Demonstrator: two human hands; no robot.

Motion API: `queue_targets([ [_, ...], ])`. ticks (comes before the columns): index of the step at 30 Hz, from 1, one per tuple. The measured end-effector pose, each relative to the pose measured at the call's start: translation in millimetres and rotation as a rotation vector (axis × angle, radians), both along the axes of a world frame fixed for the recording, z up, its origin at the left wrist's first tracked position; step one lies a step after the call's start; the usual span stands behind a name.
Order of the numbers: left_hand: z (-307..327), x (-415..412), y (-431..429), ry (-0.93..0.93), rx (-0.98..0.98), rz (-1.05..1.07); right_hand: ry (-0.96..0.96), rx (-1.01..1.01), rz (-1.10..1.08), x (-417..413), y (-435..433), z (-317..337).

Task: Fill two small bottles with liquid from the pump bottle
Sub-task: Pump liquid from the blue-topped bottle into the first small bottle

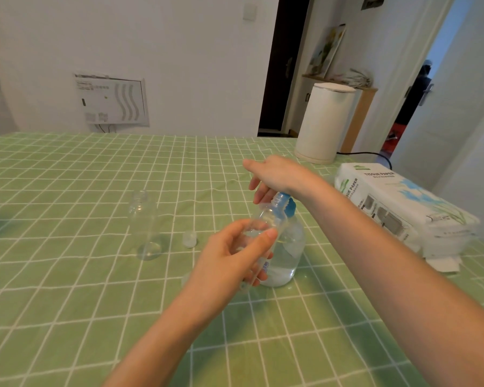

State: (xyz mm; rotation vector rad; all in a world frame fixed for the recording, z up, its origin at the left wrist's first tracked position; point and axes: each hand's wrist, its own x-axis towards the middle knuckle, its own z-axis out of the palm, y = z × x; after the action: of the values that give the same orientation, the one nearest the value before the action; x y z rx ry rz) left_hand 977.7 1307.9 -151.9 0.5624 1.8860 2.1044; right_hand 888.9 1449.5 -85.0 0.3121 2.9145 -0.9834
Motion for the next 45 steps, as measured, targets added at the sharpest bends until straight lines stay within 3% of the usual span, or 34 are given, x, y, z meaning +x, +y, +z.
queue_targets([
  [32,-1.1,3.1,1.1,-0.004,0.016,-0.013,0.01,0.004,0.039,6.2,-4.1,2.1],
  [41,4.5,1.4,3.9,0.012,0.038,-0.01,0.12,0.016,0.04,3.1,-3.1,15.4],
  [45,4.5,1.5,5.5,0.011,0.053,-0.008,0.042,0.044,0.069,3.2,-3.5,16.9],
])
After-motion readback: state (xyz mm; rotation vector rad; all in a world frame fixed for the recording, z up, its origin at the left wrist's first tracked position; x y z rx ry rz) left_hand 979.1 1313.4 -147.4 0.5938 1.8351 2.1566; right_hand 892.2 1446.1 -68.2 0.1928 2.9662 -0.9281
